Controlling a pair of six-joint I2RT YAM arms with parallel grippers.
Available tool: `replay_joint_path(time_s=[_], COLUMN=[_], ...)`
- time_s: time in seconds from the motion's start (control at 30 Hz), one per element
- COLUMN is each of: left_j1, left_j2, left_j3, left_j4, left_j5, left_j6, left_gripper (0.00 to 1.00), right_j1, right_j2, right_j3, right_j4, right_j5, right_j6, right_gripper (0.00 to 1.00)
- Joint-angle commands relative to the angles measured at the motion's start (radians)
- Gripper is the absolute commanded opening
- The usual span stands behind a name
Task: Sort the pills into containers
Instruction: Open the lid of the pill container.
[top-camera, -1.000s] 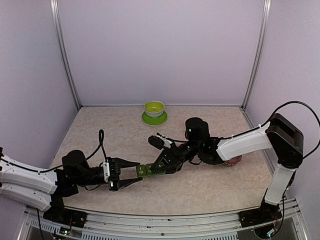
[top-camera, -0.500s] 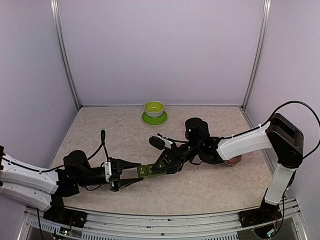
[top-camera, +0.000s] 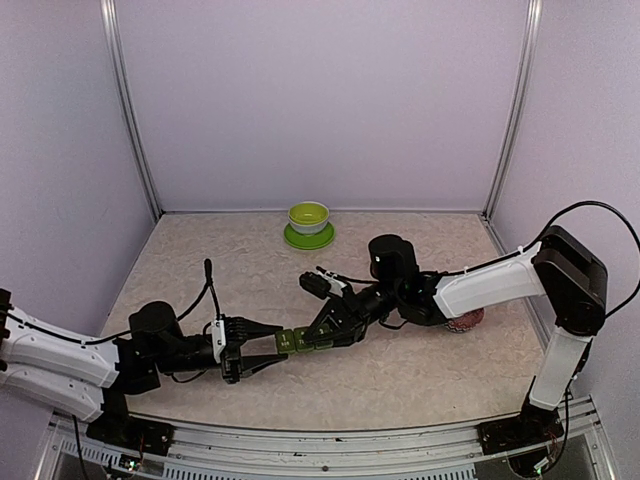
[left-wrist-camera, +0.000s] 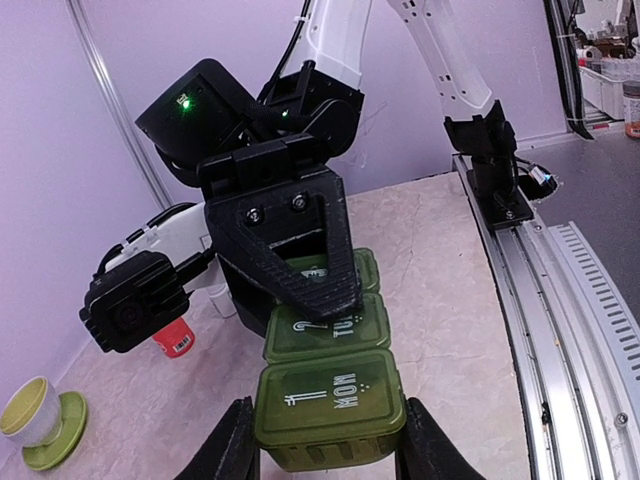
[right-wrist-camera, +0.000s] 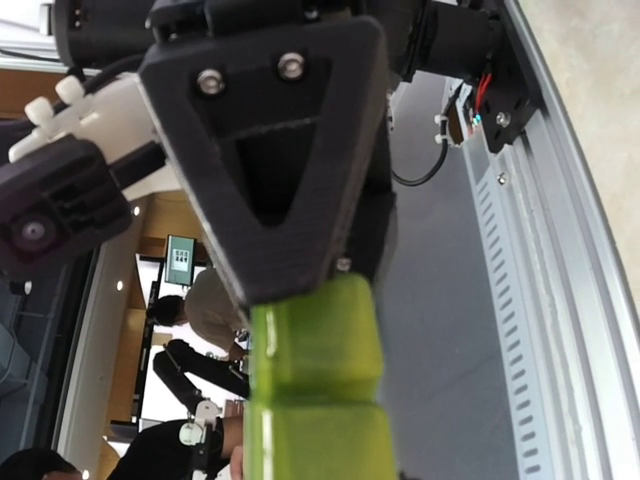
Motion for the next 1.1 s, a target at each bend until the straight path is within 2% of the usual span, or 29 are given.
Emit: replay_joint_path(time_s=[0.0, 0.37, 0.6, 1.07], left_j1=[0.002, 0.002, 0.002, -0.003], left_j2=[0.007, 0.014, 0.026, 0.104], left_j3=[0.006, -0.032, -0.051, -0.084], left_j4=[0.144, 0.260, 0.319, 0.511], left_j5=[-0.085, -0.125, -0.137, -0.063], left_j6=[-0.092, -0.138, -0.158, -0.182], left_gripper=[0.40, 0.48, 0.49, 0.52], right_j1=[-0.004, -0.006, -0.006, -0.006], right_j2=[-0.001, -0.001, 0.002, 0.017], right_j3=[0.013, 0.013, 0.013, 0.014], right_j4=[-0.047, -0.071, -0.066, -0.082], right_j5=[0.048, 0.055, 0.058, 0.059], right_j6=[-0.069, -0.094, -0.091, -0.096], right_gripper=[0.21, 0.20, 0.20, 0.20])
